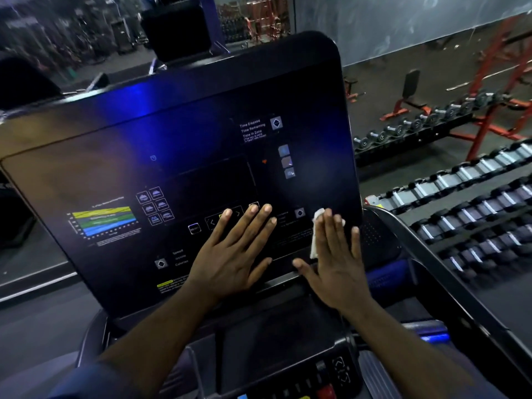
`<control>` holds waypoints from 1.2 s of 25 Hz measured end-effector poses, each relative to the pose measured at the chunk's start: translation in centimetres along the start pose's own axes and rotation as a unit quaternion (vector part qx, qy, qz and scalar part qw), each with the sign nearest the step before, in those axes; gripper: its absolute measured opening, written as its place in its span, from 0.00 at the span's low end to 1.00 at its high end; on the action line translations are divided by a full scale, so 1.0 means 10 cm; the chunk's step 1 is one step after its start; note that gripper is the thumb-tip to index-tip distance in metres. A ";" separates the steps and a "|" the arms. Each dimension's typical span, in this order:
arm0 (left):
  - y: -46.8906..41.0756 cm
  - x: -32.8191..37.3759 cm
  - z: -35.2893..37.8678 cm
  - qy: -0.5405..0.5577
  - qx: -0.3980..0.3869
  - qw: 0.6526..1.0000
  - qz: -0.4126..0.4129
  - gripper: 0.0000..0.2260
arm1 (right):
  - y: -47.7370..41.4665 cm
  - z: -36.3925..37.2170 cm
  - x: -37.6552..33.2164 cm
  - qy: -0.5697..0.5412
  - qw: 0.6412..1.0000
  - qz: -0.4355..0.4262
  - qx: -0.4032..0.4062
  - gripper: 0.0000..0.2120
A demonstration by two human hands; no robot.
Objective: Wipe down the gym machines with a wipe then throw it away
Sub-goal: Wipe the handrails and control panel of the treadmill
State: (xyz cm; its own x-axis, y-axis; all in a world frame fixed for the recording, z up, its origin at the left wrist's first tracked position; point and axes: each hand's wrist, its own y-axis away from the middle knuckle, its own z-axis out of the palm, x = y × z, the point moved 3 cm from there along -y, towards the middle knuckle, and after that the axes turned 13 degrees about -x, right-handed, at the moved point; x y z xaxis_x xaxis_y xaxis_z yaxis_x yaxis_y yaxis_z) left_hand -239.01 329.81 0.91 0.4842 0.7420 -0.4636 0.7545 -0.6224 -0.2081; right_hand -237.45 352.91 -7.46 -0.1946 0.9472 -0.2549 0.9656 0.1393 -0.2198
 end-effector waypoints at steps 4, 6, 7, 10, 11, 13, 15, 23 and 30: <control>0.00 0.02 0.02 0.003 0.020 1.000 -0.001 0.34 | -0.11 -0.12 0.25 -0.060 0.990 0.130 0.008 0.47; 0.00 0.03 0.02 -0.003 0.025 1.000 0.003 0.34 | -0.33 -0.28 -0.02 -0.067 0.993 0.093 0.004 0.48; 0.00 0.03 0.03 -0.004 0.029 1.000 0.001 0.34 | -0.34 -0.27 -0.20 -0.042 0.998 0.046 0.003 0.49; 0.02 0.02 0.05 0.003 0.038 0.999 -0.006 0.34 | -0.03 -0.01 -0.32 0.041 0.997 -0.066 -0.007 0.48; 0.02 0.03 0.04 0.003 0.040 0.999 -0.007 0.34 | 0.02 0.01 -0.23 0.053 0.997 -0.057 -0.001 0.48; 0.02 0.03 0.03 0.006 0.043 0.999 -0.008 0.34 | -0.09 -0.11 -0.12 0.028 0.999 0.021 0.009 0.48; 0.03 0.01 0.03 0.008 0.056 0.998 -0.027 0.36 | -0.33 -0.31 -0.23 -0.016 0.998 0.056 0.018 0.49; 0.20 -0.19 0.00 0.056 0.056 0.988 -0.129 0.32 | -0.11 -0.07 -0.21 0.087 0.995 -0.050 0.020 0.45; 0.10 -0.51 -0.12 0.027 0.085 0.986 -0.141 0.31 | -0.30 -0.19 -0.71 0.085 0.989 -0.118 -0.007 0.45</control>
State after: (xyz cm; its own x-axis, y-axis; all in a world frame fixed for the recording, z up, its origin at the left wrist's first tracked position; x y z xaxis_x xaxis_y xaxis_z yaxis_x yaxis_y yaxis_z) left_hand -240.15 325.73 4.06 0.2922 0.9006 -0.3218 0.7798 -0.4192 -0.4650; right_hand -238.65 346.35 -3.20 -0.3836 0.9228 -0.0352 0.8994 0.3647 -0.2409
